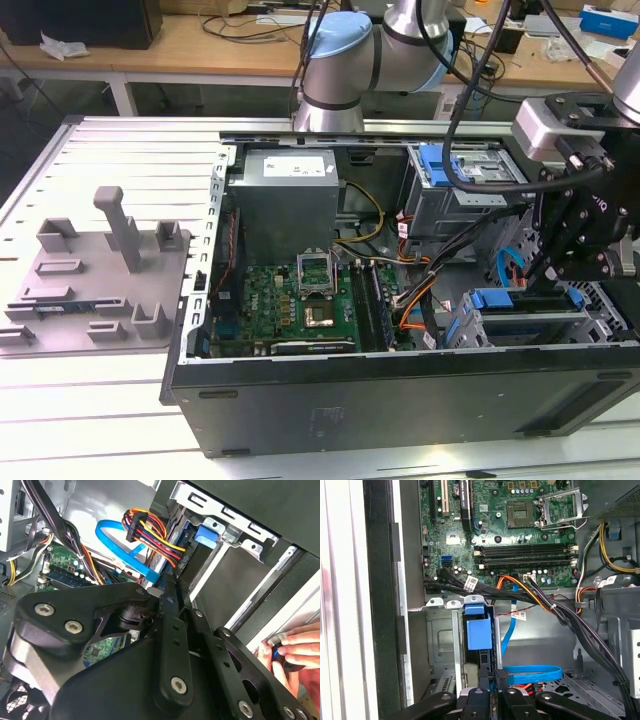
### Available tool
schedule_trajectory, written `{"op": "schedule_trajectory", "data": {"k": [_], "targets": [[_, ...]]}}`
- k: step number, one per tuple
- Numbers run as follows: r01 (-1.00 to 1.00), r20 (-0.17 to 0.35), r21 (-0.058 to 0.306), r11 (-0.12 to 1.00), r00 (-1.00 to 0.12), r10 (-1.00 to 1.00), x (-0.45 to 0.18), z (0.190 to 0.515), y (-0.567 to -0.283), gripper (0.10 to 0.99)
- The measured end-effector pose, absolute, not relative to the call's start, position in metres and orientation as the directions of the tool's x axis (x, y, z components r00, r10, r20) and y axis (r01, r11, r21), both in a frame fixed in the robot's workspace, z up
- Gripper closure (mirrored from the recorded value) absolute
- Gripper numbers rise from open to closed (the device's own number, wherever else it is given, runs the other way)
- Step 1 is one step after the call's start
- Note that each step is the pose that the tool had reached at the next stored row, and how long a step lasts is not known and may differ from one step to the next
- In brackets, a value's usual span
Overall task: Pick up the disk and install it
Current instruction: 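Insert the second disk wire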
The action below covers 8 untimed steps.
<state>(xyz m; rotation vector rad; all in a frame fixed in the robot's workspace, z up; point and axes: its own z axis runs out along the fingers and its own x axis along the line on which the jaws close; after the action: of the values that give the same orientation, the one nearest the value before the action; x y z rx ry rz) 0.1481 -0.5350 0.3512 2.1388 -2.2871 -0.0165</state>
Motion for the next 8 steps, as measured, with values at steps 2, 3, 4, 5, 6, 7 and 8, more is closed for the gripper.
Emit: {"op": "schedule_trajectory", "data": {"k": [2, 3, 4, 5, 6, 7, 8], "targets": [[-0.998, 0.000, 0.015, 0.067, -0.067, -0.998, 0.1483, 0.3504, -0.5350, 0.925], [-0.998, 0.000, 0.015, 0.067, -0.067, -0.998, 0.1487, 0.3497, -0.5350, 0.925], [-0.998, 0.000, 0.015, 0.066, -0.066, -0.998, 0.1492, 0.3490, -0.5349, 0.925], [-0.998, 0.000, 0.015, 0.066, -0.066, -0.998, 0.1494, 0.3483, -0.5349, 0.925], [-0.998, 0.000, 0.015, 0.066, -0.066, -0.998, 0.1496, 0.3475, -0.5349, 0.925], [-0.998, 0.000, 0.015, 0.066, -0.066, -0.998, 0.1496, 0.3469, -0.5349, 0.925], [-0.998, 0.000, 0.015, 0.065, -0.065, -0.998, 0.1496, 0.3461, -0.5349, 0.925]]}}
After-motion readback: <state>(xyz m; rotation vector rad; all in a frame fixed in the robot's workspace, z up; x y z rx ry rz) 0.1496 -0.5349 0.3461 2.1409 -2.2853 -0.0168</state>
